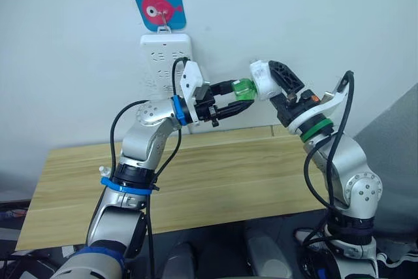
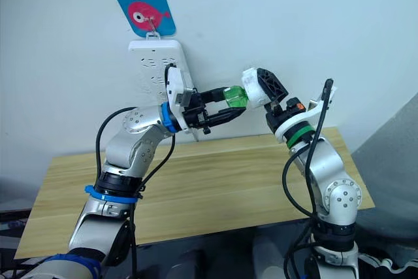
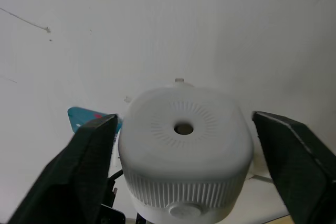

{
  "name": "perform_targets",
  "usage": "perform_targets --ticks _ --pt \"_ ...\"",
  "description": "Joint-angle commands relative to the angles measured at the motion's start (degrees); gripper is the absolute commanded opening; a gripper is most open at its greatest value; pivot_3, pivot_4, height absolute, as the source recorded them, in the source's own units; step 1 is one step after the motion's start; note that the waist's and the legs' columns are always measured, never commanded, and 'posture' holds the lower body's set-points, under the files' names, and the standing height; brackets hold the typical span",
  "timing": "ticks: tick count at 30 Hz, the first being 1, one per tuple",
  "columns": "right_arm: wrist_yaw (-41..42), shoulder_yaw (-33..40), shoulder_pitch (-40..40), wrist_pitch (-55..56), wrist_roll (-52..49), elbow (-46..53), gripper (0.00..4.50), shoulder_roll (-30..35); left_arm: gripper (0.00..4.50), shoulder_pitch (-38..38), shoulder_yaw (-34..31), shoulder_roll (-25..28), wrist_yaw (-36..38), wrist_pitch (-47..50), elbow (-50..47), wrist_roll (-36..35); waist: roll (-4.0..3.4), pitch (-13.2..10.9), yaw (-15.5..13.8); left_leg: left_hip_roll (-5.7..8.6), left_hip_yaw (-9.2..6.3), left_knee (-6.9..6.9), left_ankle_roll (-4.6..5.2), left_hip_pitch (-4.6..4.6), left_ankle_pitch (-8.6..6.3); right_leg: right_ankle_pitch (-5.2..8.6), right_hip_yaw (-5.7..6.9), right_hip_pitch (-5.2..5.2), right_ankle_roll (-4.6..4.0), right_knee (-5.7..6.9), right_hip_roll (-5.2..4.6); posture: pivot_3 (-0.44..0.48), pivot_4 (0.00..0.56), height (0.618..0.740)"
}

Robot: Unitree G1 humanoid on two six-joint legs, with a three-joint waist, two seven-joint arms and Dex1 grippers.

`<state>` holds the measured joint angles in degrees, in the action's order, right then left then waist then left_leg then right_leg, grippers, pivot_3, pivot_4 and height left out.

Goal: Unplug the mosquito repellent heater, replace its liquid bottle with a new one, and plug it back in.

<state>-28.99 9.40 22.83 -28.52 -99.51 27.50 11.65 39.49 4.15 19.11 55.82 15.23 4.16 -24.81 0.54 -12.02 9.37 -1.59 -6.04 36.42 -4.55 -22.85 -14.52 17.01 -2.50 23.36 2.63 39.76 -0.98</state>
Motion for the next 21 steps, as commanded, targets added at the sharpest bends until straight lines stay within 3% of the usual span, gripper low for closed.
perform_targets --ticks 1,7,11,14,16,21 --pt "2.0 4.8 -1.0 -2.3 -6.3 1.2 4.5 6.4 2.21 -3.1 -2.0 2.0 0.9 1.1 -4.9 -2.1 0.0 0.0 0.0 -0.01 -0.01 0.0 0.0 0.0 0.0 0.0 0.01 0.0 0.0 0.0 0.0 -0.175 0.195 0.725" --pt "12.5 5.8 -3.2 -14.1 -5.1 -8.9 4.5 23.5 2.21 -11.9 -1.7 6.6 2.6 -1.0 -11.8 -1.3 0.01 -0.1 -0.7 -0.02 0.03 0.01 0.01 0.01 -0.01 0.01 -0.03 0.0 -0.01 0.0 0.04 -0.144 0.207 0.725" --pt "38.8 -2.0 -1.2 -23.9 12.4 -13.5 4.5 36.5 2.21 -19.5 -2.3 12.2 8.8 -11.1 -13.1 1.8 -0.16 -0.3 -1.5 -0.07 0.17 0.05 0.03 0.11 -0.01 0.02 -0.19 -0.01 -0.02 0.04 0.13 -0.109 0.22 0.725" --pt "52.3 -5.8 1.3 -27.0 17.9 -15.7 4.5 39.2 2.21 -23.8 -2.7 15.1 13.5 -17.8 -14.3 1.4 -0.12 -0.5 -2.1 -0.11 0.16 0.01 0.03 0.17 -0.02 0.03 -0.18 -0.02 -0.04 0.0 0.16 -0.089 0.226 0.725" --pt "59.0 -6.7 3.7 -34.0 15.1 -20.0 4.5 40.2 2.21 -25.7 -2.9 16.2 15.4 -20.4 -15.1 0.9 -0.11 -0.6 -2.8 -0.13 0.15 0.03 0.03 0.15 -0.02 0.03 -0.17 -0.02 -0.04 0.01 0.18 -0.089 0.226 0.725" --pt "66.1 -7.5 7.7 -45.0 12.8 -25.8 4.5 39.5 2.21 -26.5 -3.1 16.6 16.1 -23.2 -15.1 0.3 -0.09 -1.1 -5.3 -0.09 0.05 0.41 0.04 -0.06 -0.03 0.01 -0.08 -0.05 -0.05 0.02 0.14 -0.061 0.238 0.725"
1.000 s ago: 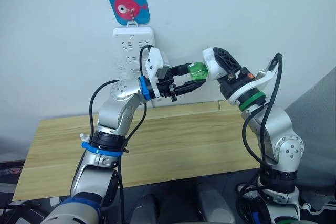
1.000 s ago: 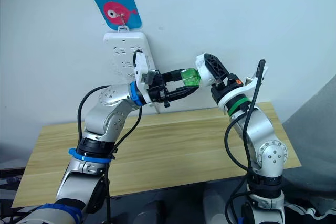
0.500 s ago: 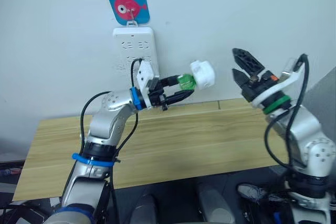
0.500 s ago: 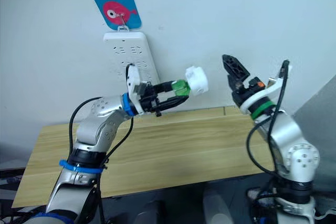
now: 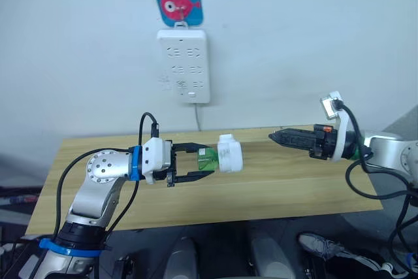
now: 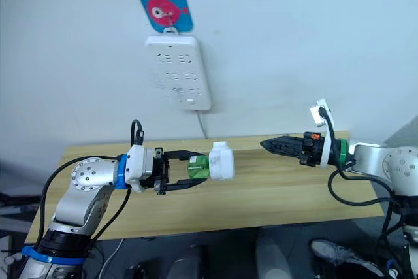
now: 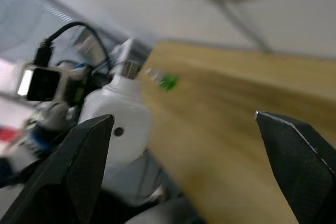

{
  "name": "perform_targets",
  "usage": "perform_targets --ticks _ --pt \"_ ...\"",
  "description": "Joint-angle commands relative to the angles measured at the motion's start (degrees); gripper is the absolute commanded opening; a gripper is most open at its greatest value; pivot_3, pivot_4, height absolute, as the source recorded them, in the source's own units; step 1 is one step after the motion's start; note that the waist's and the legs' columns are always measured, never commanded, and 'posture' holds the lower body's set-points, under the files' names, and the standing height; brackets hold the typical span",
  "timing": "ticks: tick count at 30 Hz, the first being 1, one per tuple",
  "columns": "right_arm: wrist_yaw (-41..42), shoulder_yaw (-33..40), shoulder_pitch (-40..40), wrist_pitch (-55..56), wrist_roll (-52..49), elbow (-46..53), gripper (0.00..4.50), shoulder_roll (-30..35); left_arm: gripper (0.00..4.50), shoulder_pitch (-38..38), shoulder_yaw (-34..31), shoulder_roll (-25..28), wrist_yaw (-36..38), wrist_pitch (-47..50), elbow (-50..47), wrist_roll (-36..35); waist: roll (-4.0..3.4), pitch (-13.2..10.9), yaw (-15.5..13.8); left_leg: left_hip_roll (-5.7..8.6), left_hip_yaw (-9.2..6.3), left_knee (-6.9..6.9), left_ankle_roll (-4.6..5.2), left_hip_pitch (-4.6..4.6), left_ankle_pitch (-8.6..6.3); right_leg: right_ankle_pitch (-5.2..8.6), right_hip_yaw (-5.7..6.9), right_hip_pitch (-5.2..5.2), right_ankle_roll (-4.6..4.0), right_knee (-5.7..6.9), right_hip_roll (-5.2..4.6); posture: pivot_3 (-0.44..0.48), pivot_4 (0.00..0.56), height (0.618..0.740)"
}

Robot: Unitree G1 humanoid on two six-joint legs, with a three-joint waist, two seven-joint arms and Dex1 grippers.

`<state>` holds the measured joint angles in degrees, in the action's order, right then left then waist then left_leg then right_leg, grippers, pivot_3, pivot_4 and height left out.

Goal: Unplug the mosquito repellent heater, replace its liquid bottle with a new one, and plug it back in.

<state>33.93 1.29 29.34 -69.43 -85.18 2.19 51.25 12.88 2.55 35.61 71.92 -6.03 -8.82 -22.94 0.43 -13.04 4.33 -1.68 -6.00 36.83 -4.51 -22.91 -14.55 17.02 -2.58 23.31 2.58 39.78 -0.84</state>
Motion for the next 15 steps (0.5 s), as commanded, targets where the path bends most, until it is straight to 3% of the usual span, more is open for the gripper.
perform_targets --ticks 1,8,15 --pt "3.2 0.5 1.3 -5.2 -1.8 -0.8 4.5 -0.9 2.21 -0.1 -1.4 0.0 0.0 -2.0 -2.7 -1.8 0.04 -0.2 -0.7 0.0 0.0 0.04 0.0 -0.01 0.0 0.0 0.0 0.0 0.0 0.0 0.0 -0.057 0.239 0.725" --pt "-2.4 1.2 0.0 -10.2 -9.9 0.5 4.5 -6.0 2.21 -0.2 0.0 -0.4 0.7 -2.1 -4.8 -2.6 0.28 -0.8 -1.1 0.01 -0.04 0.1 0.0 -0.03 0.0 -0.01 0.04 -0.04 0.01 0.03 -0.02 -0.066 0.245 0.725" --pt "-11.4 -1.6 -0.9 -7.6 -19.5 2.8 4.5 -9.2 2.21 1.9 1.4 -1.7 1.1 -2.9 -3.8 -2.3 0.29 -0.8 -1.0 0.0 -0.06 0.11 0.01 -0.02 -0.01 -0.01 0.06 -0.04 0.01 0.06 0.0 -0.078 0.242 0.725"
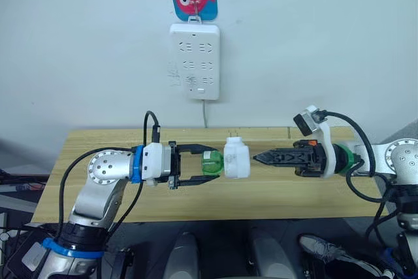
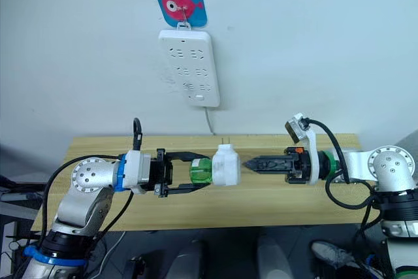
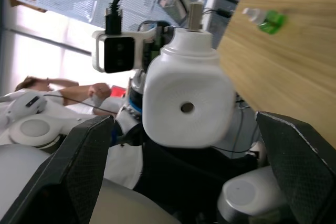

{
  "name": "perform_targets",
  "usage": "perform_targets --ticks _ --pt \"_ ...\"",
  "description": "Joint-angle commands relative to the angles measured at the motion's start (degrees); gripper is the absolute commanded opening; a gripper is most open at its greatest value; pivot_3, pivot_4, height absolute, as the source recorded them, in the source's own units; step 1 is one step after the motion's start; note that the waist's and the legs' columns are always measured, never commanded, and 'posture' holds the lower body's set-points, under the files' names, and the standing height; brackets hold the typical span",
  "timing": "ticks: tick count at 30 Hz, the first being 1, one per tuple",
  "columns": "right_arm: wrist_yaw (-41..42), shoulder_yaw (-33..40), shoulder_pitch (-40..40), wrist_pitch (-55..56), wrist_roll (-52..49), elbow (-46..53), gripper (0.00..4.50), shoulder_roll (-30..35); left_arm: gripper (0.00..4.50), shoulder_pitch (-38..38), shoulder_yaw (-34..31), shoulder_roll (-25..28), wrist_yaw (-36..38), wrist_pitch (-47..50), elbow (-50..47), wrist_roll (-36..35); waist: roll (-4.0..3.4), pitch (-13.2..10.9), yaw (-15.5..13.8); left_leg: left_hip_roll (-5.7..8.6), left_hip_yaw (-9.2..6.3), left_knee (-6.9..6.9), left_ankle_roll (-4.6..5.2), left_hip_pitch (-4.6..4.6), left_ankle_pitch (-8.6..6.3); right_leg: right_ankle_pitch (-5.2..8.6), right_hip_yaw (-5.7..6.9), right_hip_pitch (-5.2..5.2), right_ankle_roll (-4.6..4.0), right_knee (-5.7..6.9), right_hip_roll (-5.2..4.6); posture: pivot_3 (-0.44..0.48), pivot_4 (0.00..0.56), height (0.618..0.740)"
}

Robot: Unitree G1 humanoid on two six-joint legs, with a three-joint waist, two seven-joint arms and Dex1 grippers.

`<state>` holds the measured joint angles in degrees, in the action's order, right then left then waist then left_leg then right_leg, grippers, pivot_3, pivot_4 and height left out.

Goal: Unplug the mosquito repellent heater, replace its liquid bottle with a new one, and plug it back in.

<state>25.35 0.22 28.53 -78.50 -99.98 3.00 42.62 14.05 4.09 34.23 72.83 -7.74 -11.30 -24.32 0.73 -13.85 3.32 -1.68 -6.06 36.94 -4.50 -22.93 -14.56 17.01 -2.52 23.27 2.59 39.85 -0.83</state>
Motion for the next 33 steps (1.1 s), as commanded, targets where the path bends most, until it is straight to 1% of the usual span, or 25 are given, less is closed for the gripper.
perform_targets --ticks 1,7,17,18,19,21,22,23,26,27,29,30,32,33 --pt "-3.9 -1.1 -0.1 2.1 -5.8 2.1 4.5 -1.2 2.21 0.9 0.1 -0.5 0.1 -1.1 -1.5 -1.0 0.0 0.0 0.0 0.0 0.01 0.0 0.0 0.0 0.0 0.0 -0.01 0.0 0.0 0.0 0.0 -0.078 0.241 0.725" --pt "-8.0 -3.9 0.5 4.3 -9.6 2.9 4.5 -2.9 2.21 1.7 1.1 -1.2 0.3 -1.4 -1.6 -0.6 0.0 0.0 0.1 -0.02 -0.03 -0.01 0.0 0.0 0.0 0.0 0.02 0.0 0.0 0.0 0.03 -0.076 0.238 0.725" --pt "-10.1 -6.0 0.7 5.7 -12.1 4.0 4.5 -3.2 2.21 2.3 1.8 -2.0 -0.6 -1.2 -1.5 -0.1 0.0 0.0 0.1 -0.02 -0.04 -0.02 0.0 0.0 0.0 0.0 0.02 0.0 0.0 -0.01 0.03 -0.079 0.237 0.725" --pt "-10.4 -6.3 0.6 5.9 -12.1 4.3 4.22 -3.3 2.21 2.4 1.9 -2.1 -0.6 -1.2 -1.5 0.0 0.0 0.0 0.1 -0.02 -0.04 -0.02 0.0 0.0 0.0 0.0 0.02 0.0 0.0 -0.01 0.03 -0.079 0.237 0.725" --pt "-10.7 -6.4 0.5 6.3 -11.9 4.5 4.13 -3.4 2.21 2.5 2.0 -2.2 -0.8 -1.1 -1.5 0.0 0.0 0.0 0.1 -0.02 -0.04 -0.02 0.0 0.0 0.0 0.0 0.02 0.0 0.0 -0.01 0.03 -0.08 0.237 0.725" --pt "-11.3 -6.7 0.5 6.7 -11.9 5.0 3.56 -3.7 2.21 2.7 2.1 -2.3 -1.0 -0.9 -1.6 0.1 0.0 0.0 0.1 -0.02 -0.04 -0.02 0.0 -0.01 0.0 0.0 0.02 0.0 0.0 -0.02 0.03 -0.082 0.236 0.725" --pt "-11.6 -6.8 0.4 6.9 -11.9 5.2 3.17 -3.8 2.21 2.8 2.2 -2.4 -1.2 -0.7 -1.7 0.1 0.0 0.0 0.1 -0.02 -0.03 -0.01 0.0 0.0 0.0 0.0 0.02 0.0 0.0 -0.02 0.03 -0.081 0.235 0.725" --pt "-11.8 -6.8 0.4 7.1 -12.1 5.3 3.02 -3.8 2.21 2.8 2.2 -2.4 -1.5 0.0 -1.9 -0.1 0.0 0.0 0.1 -0.02 -0.03 -0.02 0.0 0.0 0.0 0.0 0.02 0.0 0.0 -0.02 0.03 -0.081 0.235 0.725" --pt "-11.9 -6.8 0.4 7.3 -12.2 5.4 3.02 -3.8 2.21 3.2 2.5 -1.6 -1.3 2.2 -2.5 -0.5 0.0 0.0 0.2 -0.02 -0.03 -0.03 0.0 0.0 0.0 0.0 0.02 0.01 0.0 -0.02 0.04 -0.081 0.233 0.725" --pt "-11.8 -6.8 0.4 7.2 -12.0 5.4 3.02 -3.7 2.21 3.3 2.6 -1.0 -1.6 4.9 -3.1 -1.2 0.0 0.0 0.2 -0.02 -0.04 -0.03 0.0 -0.01 0.0 0.0 0.03 0.01 0.0 -0.02 0.04 -0.081 0.233 0.725" --pt "-11.4 -6.7 0.5 7.0 -11.7 5.4 3.02 -3.5 2.21 4.0 3.2 1.8 -2.5 16.2 -5.2 -4.7 0.03 0.0 0.2 -0.02 -0.04 -0.03 0.0 0.0 0.0 0.0 0.02 0.01 0.0 -0.02 0.04 -0.081 0.232 0.725" --pt "-11.2 -6.6 0.5 6.9 -11.4 5.5 3.02 -3.5 2.21 4.7 3.3 3.9 -3.7 25.1 -6.2 -8.1 0.02 0.0 0.4 -0.02 -0.07 -0.04 0.0 -0.01 0.0 0.0 0.03 0.01 0.0 -0.02 0.04 -0.078 0.232 0.725" --pt "-10.4 -6.3 0.8 6.6 -10.6 5.8 3.02 -3.3 2.21 8.3 2.4 6.9 -5.9 43.1 -5.4 -17.9 0.05 -0.1 0.6 -0.02 -0.1 -0.03 0.0 -0.01 0.0 0.01 0.05 0.01 0.01 0.0 0.05 -0.071 0.233 0.725" --pt "-10.1 -6.2 0.9 6.4 -10.3 5.9 3.02 -3.2 2.21 10.3 2.5 8.6 -5.6 50.3 -4.5 -21.5 0.09 -0.1 0.6 -0.02 -0.11 -0.03 0.0 -0.01 0.0 0.01 0.06 0.01 0.02 0.01 0.05 -0.071 0.233 0.725"
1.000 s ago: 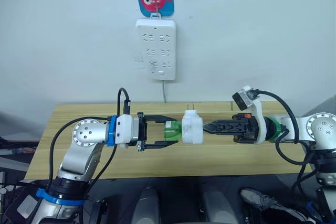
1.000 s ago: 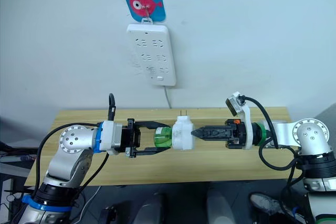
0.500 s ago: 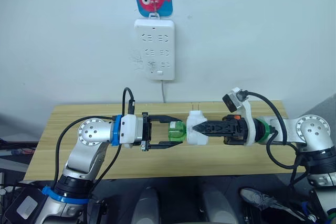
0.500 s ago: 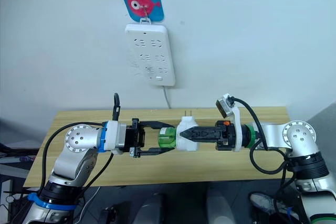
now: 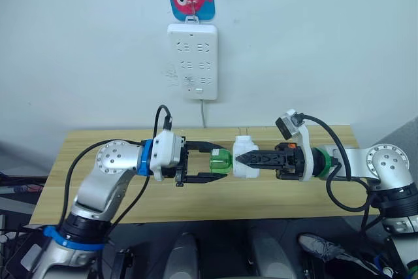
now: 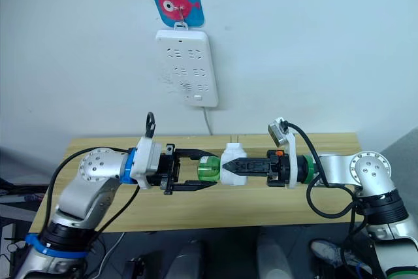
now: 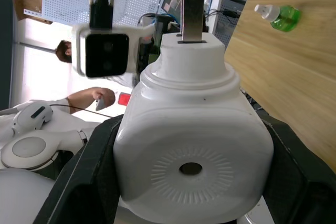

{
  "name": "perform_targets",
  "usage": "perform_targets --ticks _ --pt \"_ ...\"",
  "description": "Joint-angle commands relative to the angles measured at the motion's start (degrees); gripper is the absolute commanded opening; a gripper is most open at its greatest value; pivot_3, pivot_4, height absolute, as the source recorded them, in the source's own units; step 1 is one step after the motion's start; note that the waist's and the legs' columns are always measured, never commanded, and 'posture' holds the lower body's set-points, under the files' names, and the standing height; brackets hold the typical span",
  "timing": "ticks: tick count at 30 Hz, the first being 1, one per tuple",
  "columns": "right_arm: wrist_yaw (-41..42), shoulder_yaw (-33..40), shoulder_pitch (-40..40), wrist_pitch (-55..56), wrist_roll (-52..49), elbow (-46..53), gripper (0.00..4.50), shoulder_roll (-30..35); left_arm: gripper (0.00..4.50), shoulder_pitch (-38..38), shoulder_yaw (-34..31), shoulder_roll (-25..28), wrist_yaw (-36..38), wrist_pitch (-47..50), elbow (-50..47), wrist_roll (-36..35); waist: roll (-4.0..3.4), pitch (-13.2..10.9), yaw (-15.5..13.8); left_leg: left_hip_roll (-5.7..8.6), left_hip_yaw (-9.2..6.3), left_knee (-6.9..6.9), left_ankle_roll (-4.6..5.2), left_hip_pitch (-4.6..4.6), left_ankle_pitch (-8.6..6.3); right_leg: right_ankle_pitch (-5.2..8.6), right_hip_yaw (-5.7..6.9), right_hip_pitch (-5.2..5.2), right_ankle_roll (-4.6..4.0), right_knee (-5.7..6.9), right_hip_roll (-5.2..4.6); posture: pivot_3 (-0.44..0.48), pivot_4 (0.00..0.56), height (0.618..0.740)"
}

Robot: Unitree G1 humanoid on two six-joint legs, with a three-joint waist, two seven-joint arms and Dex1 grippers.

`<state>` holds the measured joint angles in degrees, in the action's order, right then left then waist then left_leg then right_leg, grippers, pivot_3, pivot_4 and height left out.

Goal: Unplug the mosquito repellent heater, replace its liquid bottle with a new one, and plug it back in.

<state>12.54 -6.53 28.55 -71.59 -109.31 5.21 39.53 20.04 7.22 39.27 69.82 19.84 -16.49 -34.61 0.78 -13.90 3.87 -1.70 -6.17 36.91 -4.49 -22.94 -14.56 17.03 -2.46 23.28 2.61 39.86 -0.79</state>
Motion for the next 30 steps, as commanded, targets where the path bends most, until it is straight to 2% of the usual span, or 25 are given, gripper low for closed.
perform_targets --ticks 1,2,5,8,11,13,14,18,20,22,30 --pt "3.5 0.8 1.0 -0.8 -0.3 4.2 3.02 0.1 2.21 6.5 -0.8 4.2 -2.7 28.0 2.1 -13.9 0.08 -0.1 0.1 0.0 -0.04 0.02 0.0 0.0 0.0 0.02 0.05 0.0 0.04 0.02 0.0 -0.071 0.233 0.725" --pt "3.8 0.8 1.1 -1.0 0.0 4.6 3.02 0.2 2.21 8.7 -1.2 4.5 -3.0 33.0 3.7 -16.5 0.08 -0.1 0.2 -0.01 -0.08 0.02 0.0 -0.01 0.0 0.15 0.08 0.0 0.25 0.0 0.04 -0.069 0.235 0.725" --pt "4.9 0.7 1.3 -1.1 0.8 5.5 3.02 0.4 2.21 11.9 -2.1 4.6 -3.3 40.1 5.0 -20.6 0.1 -0.2 0.8 -0.01 -0.05 0.0 0.0 -0.01 0.0 0.14 0.06 0.0 0.24 -0.01 0.04 -0.072 0.235 0.725" --pt "4.9 0.4 1.5 -0.7 0.8 5.6 3.02 0.2 2.21 11.1 -1.3 5.1 -2.6 38.3 2.8 -18.3 0.09 -0.2 1.1 -0.02 -0.05 -0.09 0.0 -0.01 -0.01 0.08 0.06 0.03 0.1 -0.04 0.04 -0.074 0.234 0.725" --pt "4.0 0.4 1.6 -0.1 -0.1 4.8 3.02 0.1 2.21 8.2 -1.4 4.7 -2.0 30.5 1.2 -13.4 0.07 -0.2 1.2 -0.06 0.0 -0.2 0.01 0.0 -0.01 0.05 0.04 0.11 -0.04 -0.04 0.04 -0.073 0.234 0.725" --pt "3.4 0.5 1.5 0.2 -0.8 4.2 3.02 0.2 2.94 6.0 -0.5 4.8 -0.1 22.4 0.5 -8.4 0.07 -0.2 1.0 -0.07 -0.01 -0.23 0.0 -0.01 -0.01 0.06 0.05 0.13 -0.07 -0.04 0.04 -0.073 0.235 0.725" --pt "3.0 0.5 1.5 0.4 -1.1 3.8 3.02 0.4 3.16 4.7 -0.3 4.4 0.2 18.0 0.0 -5.9 0.06 -0.2 0.9 -0.07 0.0 -0.23 0.0 -0.01 -0.01 0.06 0.04 0.14 -0.07 -0.05 0.04 -0.073 0.234 0.725" --pt "2.5 0.6 1.4 0.6 -1.5 3.1 3.02 0.9 4.45 -0.5 -1.3 0.8 1.0 -4.7 0.8 4.8 0.07 -0.2 0.7 -0.04 0.1 -0.21 -0.01 -0.02 -0.01 0.05 -0.05 0.13 -0.07 -0.1 0.0 -0.075 0.234 0.725" --pt "2.4 0.6 1.3 0.5 -1.5 2.9 3.02 1.1 4.49 -2.3 -2.4 -1.9 0.7 -16.8 1.9 9.2 0.07 -0.2 0.4 -0.04 0.1 -0.21 -0.01 -0.06 -0.01 0.05 -0.05 0.13 -0.07 -0.16 -0.01 -0.074 0.234 0.725" --pt "2.4 0.6 1.3 0.6 -1.4 2.8 3.02 1.2 4.49 -3.0 -3.2 -4.0 0.5 -23.9 2.3 10.8 0.07 -0.2 0.0 -0.03 0.11 -0.19 -0.01 -0.09 -0.01 0.04 -0.05 0.13 -0.08 -0.21 -0.02 -0.072 0.233 0.725" --pt "2.5 0.5 1.5 0.6 -0.6 2.6 3.02 1.0 4.49 -4.8 -4.7 -7.1 0.6 -32.1 2.3 9.2 0.07 -0.2 -0.5 -0.03 0.1 -0.17 0.0 -0.12 -0.01 0.03 -0.03 0.13 -0.07 -0.23 -0.03 -0.067 0.232 0.725"
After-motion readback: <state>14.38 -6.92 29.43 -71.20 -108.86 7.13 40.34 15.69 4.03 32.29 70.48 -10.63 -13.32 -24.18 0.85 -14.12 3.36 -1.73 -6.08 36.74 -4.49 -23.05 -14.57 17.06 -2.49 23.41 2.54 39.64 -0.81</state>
